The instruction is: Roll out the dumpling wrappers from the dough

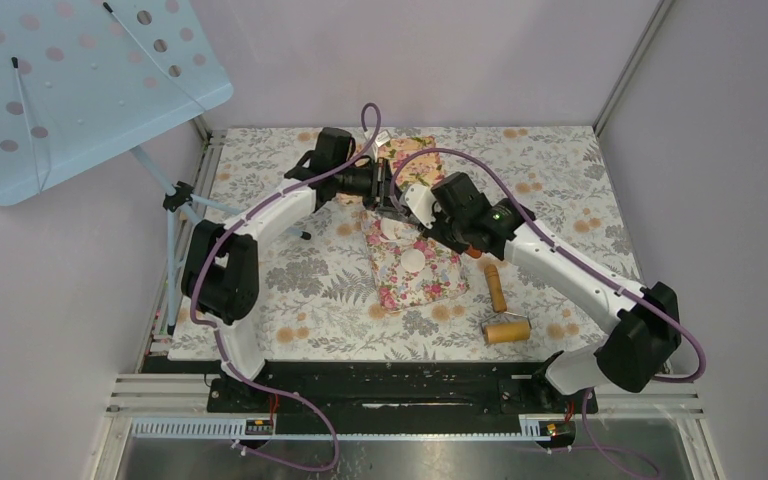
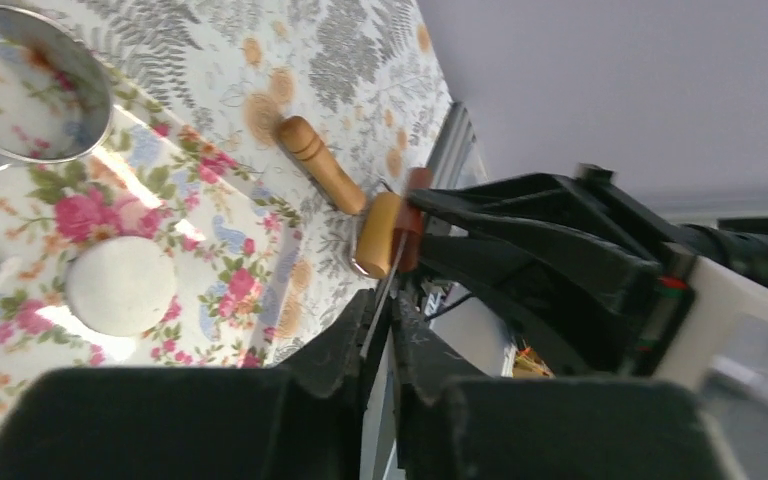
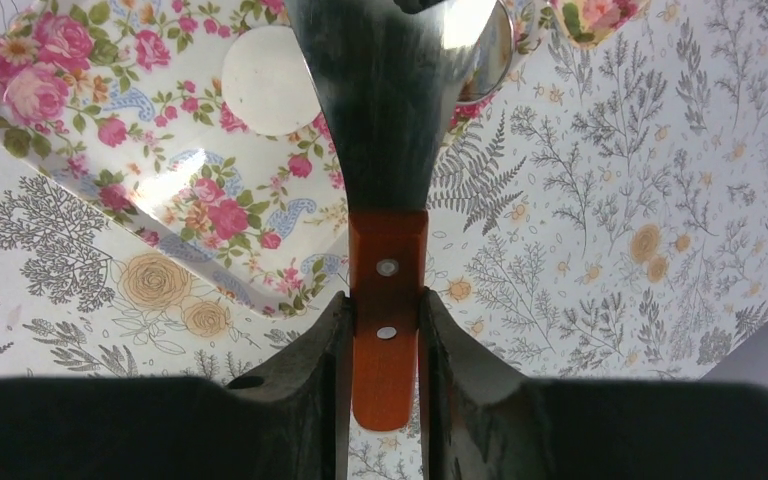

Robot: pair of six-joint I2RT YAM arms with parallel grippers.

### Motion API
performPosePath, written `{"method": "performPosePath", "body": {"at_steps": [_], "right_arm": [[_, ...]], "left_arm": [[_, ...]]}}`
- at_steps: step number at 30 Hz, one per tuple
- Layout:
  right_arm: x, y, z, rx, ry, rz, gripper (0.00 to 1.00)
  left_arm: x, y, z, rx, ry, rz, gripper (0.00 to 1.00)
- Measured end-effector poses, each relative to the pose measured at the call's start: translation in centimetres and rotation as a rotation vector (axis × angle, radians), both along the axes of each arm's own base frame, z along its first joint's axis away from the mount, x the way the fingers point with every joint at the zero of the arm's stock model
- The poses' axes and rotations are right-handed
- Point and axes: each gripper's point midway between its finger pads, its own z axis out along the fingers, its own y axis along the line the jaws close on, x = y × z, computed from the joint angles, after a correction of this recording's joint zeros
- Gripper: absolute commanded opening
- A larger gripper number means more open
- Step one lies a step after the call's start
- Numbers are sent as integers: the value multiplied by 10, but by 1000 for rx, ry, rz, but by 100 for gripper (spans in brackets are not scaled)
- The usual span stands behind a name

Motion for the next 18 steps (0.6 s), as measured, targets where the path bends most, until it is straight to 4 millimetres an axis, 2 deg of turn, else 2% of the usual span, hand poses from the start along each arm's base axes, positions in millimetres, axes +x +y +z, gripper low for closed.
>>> {"method": "performPosePath", "body": {"at_steps": [5,6,9,11,12,15,18], "right_arm": [[3,-2,-8,-29,-5,-1,1],[3,-3,-7,-34,-9,-1,15],[7,-3,-5,-45,-32,-1,66],[11,-3,-3,-48,-52,-9,94],[13,-3,0,-48,-64,-9,99],[16,-1,13,6,-68,-5,99],[20,1,43,181,-49,-25,99]], "left_arm": [[-6,-3,9,-33,-11,-44,0],[-6,-3,9,-34,-11,-45,0],[-6,-4,10,-42,-18,-52,0],[-6,-3,10,-42,-16,-51,0],[-7,-3,10,-42,-8,-53,0],[-6,0,13,-44,2,-62,0],[-2,5,30,-68,-27,-77,0]]}}
